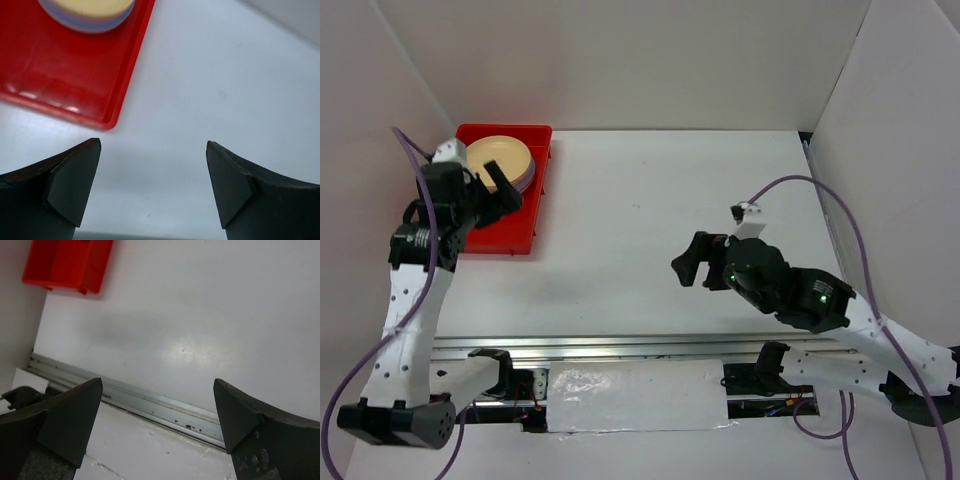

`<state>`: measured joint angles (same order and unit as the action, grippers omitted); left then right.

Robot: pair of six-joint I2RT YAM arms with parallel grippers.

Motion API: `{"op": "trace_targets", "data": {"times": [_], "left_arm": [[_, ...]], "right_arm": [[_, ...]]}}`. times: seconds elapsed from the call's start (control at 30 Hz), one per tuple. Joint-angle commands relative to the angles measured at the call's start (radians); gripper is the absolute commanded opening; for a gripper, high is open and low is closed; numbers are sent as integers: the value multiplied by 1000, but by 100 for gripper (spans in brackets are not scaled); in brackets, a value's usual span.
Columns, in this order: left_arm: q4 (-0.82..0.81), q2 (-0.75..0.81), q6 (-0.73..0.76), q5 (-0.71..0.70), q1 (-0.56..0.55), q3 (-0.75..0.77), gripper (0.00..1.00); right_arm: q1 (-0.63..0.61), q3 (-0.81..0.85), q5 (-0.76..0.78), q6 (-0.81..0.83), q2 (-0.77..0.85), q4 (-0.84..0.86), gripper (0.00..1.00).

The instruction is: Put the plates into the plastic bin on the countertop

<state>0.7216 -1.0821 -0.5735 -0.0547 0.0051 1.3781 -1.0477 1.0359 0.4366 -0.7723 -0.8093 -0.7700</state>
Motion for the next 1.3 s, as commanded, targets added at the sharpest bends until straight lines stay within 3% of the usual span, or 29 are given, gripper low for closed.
{"op": "trace_targets", "data": {"times": [0.0, 0.23, 0.63, 1.27], "left_arm": [[108, 129, 118, -126, -78, -149, 99], [246, 384, 109, -209, -155, -244, 99], [381, 681, 61, -188, -160, -204, 99], [365, 683, -6, -221, -162, -266, 99]], "right_arm": [[-29, 145, 247, 28, 18, -220, 100], [-97, 357, 453, -5, 32, -475, 100], [-95, 268, 445, -18, 249, -526, 100], [-98, 231, 438, -41, 348, -545, 100]]}}
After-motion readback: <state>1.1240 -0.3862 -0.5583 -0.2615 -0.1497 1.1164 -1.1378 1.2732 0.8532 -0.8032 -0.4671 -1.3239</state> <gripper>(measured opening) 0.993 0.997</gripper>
